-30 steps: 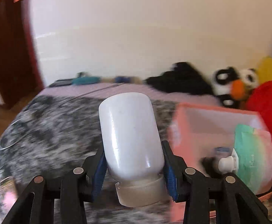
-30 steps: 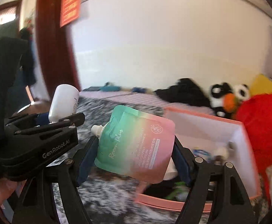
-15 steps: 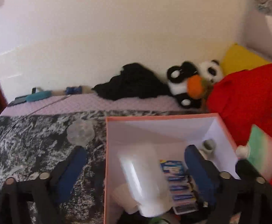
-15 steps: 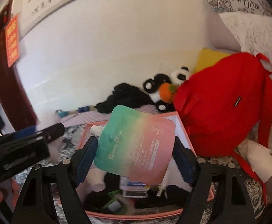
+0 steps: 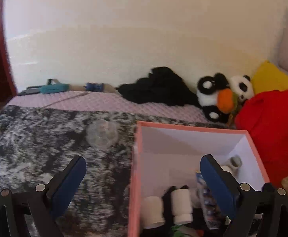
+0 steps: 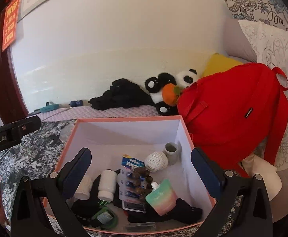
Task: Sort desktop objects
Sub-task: 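Carry the pill bottle and pouch into the pink box and release them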
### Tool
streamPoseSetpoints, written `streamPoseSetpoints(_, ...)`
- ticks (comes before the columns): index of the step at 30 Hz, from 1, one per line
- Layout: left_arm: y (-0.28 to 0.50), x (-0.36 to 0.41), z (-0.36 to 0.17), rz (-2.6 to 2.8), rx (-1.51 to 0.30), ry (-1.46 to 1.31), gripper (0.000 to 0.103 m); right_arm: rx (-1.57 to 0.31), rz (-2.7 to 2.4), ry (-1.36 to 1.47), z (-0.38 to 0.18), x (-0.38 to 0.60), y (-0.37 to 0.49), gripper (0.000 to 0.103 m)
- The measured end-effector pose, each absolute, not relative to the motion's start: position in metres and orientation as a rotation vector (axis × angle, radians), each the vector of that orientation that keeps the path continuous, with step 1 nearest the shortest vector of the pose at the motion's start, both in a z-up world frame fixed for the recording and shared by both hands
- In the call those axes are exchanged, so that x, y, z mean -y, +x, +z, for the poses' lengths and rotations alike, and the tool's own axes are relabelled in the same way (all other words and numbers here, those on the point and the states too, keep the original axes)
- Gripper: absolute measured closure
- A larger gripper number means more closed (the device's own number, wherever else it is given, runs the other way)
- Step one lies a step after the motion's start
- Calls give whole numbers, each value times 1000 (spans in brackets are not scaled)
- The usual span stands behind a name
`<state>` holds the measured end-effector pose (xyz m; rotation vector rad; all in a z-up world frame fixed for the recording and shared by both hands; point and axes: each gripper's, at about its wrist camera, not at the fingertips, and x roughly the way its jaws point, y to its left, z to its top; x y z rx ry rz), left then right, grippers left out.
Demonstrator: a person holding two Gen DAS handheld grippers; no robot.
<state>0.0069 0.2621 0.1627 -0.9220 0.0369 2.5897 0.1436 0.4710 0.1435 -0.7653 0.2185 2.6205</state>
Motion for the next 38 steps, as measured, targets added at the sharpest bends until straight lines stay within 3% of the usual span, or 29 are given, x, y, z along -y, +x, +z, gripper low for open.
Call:
streamPoseSetpoints(7,-3,-181,148,2692,26,-1000,5,-174,2700,-750,154,-427,134,1)
streamPoseSetpoints(22,-2,-67,15,2729,-31,-1316,5,-183,2862,-908,129,-307,93,1)
streamPoseSetpoints(29,8,-43,21,2839,-124,-1126,0,-37,2931,-1025,102,-236,76,1)
streamPoseSetpoints(34,11,-39,22,3005,-299,-1119,0,-9,2946,-1036,97,-212,67,1)
streamPoseSetpoints(38,12,-28,17,2922,-136,-1161,0,-6,2946,-1034,95,-203,63,1)
